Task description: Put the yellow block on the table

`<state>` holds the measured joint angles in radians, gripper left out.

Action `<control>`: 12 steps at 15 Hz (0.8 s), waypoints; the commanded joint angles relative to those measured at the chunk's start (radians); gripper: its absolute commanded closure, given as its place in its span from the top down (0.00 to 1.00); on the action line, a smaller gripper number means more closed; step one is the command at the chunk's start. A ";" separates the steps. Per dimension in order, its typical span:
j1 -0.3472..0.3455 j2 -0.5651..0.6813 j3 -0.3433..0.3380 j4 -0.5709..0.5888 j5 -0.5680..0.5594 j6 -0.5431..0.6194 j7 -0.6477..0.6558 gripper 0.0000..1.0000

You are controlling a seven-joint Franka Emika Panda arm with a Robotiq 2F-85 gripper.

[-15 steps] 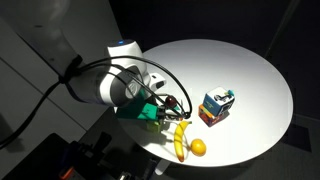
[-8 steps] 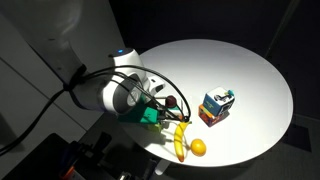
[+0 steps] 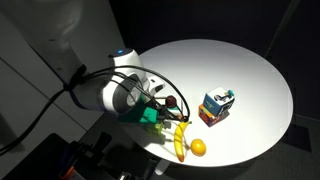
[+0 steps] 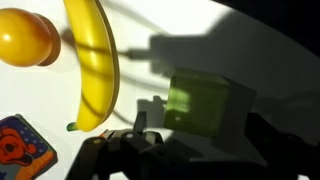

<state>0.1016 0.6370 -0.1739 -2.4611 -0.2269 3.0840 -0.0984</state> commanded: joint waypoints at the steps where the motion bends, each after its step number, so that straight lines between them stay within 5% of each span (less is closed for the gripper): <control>1: -0.029 -0.054 0.036 -0.017 0.024 -0.064 -0.007 1.00; 12: -0.040 -0.154 0.072 -0.031 0.049 -0.062 0.012 1.00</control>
<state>0.0740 0.5385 -0.1171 -2.4654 -0.1971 3.0269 -0.0947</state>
